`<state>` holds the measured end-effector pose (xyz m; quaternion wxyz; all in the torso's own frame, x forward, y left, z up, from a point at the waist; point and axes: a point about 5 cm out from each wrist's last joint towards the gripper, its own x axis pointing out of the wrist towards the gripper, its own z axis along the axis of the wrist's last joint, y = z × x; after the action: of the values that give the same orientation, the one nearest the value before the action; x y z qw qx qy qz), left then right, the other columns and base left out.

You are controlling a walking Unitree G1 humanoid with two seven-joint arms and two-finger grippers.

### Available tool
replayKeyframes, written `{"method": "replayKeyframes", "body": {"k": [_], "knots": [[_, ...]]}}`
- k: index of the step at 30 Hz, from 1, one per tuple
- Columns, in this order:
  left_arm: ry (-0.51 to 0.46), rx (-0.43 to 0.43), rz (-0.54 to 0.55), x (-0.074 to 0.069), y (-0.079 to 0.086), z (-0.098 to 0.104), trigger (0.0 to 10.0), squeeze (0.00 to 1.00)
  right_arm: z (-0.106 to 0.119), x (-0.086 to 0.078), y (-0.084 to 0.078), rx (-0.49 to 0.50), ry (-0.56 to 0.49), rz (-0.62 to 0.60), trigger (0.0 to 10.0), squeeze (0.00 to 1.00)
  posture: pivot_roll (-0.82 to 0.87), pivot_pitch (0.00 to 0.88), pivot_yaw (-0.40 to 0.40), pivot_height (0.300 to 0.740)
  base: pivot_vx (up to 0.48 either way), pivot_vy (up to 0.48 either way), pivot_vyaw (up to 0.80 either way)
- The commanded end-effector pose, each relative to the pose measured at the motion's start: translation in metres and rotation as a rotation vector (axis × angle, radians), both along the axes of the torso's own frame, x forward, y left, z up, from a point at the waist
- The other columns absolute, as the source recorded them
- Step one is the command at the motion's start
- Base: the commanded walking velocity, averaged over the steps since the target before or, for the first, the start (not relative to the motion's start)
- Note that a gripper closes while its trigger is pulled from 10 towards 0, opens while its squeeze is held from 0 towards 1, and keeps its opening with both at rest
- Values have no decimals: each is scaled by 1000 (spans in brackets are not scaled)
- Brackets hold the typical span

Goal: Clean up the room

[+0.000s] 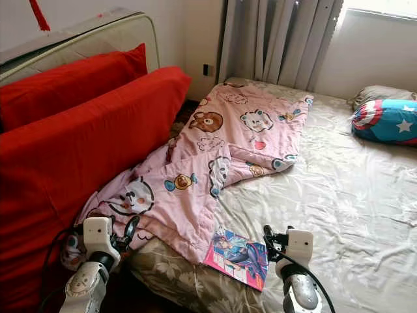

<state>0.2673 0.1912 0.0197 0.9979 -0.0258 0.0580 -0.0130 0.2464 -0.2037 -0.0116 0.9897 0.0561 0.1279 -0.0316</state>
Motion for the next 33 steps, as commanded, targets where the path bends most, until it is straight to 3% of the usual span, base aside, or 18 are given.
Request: {"method": "replayKeyframes", "body": {"k": [1,6,14,33], "knots": [[16,-5,7,-2,2,-2,10000,0,3,1,-2,0,-21,-17,10000,0,14,0,-50,710,0,0,0],[23,-3,8,-3,2,-3,10000,0,-2,1,2,-16,33,0,10000,0,16,0,-53,710,0,0,0],[34,3,9,-5,2,-4,10000,0,2,2,1,5,-8,-8,10000,0,17,0,-53,700,0,0,0],[46,14,18,-4,7,-4,10000,0,-2,1,5,8,30,2,10000,0,21,0,-49,675,0,0,0]]}}
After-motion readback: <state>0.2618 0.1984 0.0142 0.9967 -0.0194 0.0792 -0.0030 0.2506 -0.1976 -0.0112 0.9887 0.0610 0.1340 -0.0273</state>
